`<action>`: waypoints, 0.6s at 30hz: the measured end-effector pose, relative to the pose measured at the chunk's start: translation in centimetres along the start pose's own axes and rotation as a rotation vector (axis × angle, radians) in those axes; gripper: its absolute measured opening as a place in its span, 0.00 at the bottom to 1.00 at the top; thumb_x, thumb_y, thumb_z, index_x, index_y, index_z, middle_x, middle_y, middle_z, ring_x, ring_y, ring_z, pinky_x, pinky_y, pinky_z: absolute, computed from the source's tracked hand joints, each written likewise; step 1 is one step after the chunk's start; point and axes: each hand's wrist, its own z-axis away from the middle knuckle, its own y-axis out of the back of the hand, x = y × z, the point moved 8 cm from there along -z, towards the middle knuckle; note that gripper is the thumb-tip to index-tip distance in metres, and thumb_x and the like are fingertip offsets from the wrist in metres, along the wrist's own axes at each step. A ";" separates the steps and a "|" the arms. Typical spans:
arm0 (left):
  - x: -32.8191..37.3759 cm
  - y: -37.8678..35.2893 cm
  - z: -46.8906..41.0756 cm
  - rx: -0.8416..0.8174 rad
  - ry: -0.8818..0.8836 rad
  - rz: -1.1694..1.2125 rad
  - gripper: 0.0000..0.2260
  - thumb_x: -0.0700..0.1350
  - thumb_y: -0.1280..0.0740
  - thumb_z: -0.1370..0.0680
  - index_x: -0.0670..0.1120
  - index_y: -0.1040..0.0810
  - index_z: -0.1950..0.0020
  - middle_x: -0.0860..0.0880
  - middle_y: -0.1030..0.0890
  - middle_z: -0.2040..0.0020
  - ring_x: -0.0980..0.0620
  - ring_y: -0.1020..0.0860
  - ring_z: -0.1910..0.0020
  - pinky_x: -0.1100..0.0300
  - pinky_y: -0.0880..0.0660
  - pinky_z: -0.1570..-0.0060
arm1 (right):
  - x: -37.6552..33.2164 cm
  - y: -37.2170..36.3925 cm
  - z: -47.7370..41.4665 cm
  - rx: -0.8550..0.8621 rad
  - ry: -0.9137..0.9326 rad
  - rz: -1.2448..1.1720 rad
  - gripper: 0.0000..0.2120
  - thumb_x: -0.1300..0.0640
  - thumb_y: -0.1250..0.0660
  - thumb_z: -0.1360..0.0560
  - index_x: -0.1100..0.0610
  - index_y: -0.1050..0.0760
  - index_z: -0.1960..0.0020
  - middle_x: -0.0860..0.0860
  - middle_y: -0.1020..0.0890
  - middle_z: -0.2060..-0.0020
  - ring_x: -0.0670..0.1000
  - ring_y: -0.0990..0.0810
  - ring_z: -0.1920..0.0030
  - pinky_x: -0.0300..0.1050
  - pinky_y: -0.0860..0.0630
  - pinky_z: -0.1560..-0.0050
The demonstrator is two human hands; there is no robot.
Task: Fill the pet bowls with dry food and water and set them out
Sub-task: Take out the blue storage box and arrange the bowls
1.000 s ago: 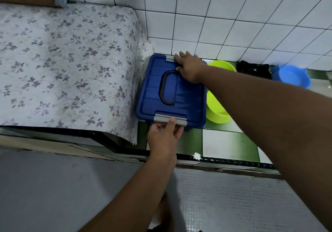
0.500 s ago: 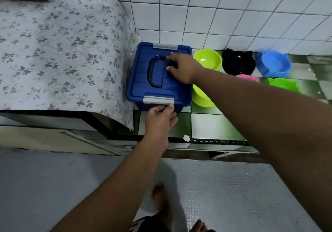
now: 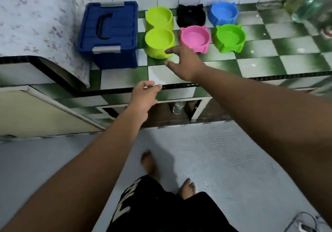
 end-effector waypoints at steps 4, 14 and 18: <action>-2.3 -3.0 2.5 -0.044 -0.029 -0.072 0.09 0.46 0.27 0.21 0.49 0.22 0.42 0.47 0.19 0.42 0.49 0.19 0.43 0.53 0.19 0.43 | 4.1 2.0 5.8 0.022 -0.076 -0.002 0.21 0.53 0.32 0.23 0.57 0.25 0.31 0.54 0.23 0.33 0.53 0.26 0.32 0.41 0.34 0.32; -10.1 -6.9 1.5 -0.338 -0.015 -0.465 0.07 0.49 0.25 0.23 0.51 0.20 0.49 0.44 0.16 0.48 0.46 0.16 0.47 0.48 0.18 0.43 | 12.9 -2.0 15.4 0.160 -0.266 -0.264 0.05 0.56 0.31 0.24 0.55 0.20 0.49 0.50 0.17 0.54 0.49 0.18 0.53 0.49 0.20 0.48; -16.8 -7.6 -4.8 -0.376 0.008 -0.584 0.10 0.51 0.22 0.26 0.50 0.19 0.51 0.44 0.16 0.52 0.48 0.18 0.55 0.52 0.20 0.51 | 19.1 -11.2 16.3 0.011 -0.411 -0.342 0.07 0.54 0.28 0.25 0.55 0.22 0.49 0.50 0.17 0.56 0.50 0.18 0.56 0.50 0.20 0.48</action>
